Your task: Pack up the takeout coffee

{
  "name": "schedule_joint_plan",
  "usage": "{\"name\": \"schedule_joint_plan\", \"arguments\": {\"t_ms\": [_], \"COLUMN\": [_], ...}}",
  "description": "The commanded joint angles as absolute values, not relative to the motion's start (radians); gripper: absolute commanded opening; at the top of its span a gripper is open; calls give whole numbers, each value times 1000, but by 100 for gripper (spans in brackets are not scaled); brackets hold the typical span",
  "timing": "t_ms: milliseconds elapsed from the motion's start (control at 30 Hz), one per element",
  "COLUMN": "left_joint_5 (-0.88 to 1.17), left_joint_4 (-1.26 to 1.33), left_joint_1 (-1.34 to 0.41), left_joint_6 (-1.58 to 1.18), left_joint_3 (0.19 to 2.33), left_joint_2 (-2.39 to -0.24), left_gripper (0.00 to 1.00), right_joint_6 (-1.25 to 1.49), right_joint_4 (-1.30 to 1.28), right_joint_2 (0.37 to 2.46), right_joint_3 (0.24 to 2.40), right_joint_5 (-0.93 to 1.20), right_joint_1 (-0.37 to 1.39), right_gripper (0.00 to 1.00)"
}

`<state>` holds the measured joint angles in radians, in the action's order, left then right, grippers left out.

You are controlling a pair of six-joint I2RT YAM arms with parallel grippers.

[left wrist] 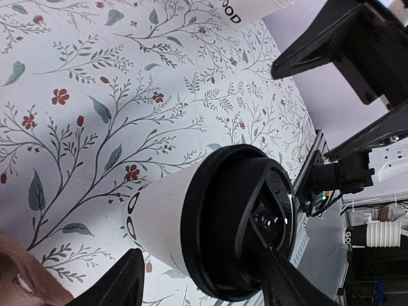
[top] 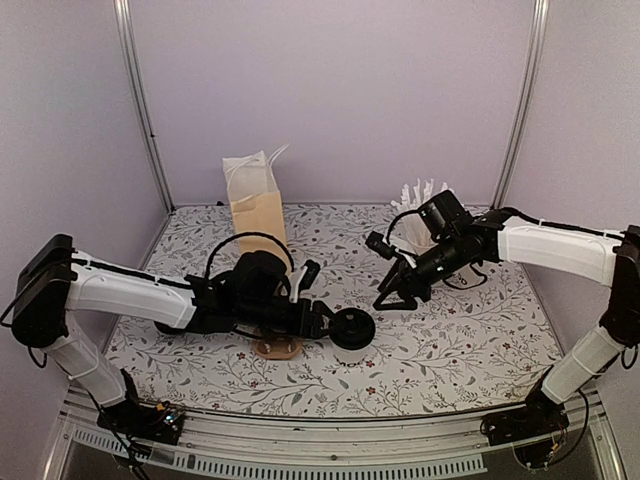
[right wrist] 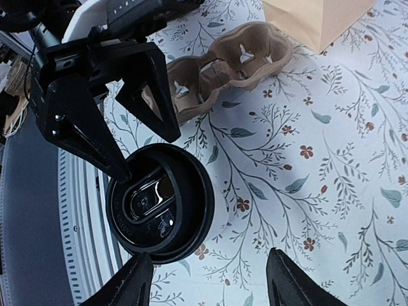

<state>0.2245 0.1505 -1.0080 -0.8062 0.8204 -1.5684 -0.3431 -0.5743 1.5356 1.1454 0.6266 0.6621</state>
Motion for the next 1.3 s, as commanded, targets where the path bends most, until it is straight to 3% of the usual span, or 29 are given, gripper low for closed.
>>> {"name": "schedule_joint_plan", "arguments": {"t_ms": [0,367,967,1267], "left_joint_5": [232,273,321,325], "left_joint_4": [127,115,118,109], "left_joint_1": [-989,-968,-968,-963], "left_joint_6": [-811,-848,-852,-866], "left_joint_3": [860,824,830,832], "left_joint_2": [-1616,-1655,-1717,-1751], "left_gripper": [63,50,44,41], "right_joint_6": [-298,-274,-270,-264], "right_joint_4": [-561,-573,-603,-626], "right_joint_2": [1581,1647,1709,1794], "right_joint_3": [1132,1117,1127,1126], "right_joint_5": [726,784,865,861], "right_joint_1": [657,631,589,590], "right_gripper": [62,53,48,34]}}
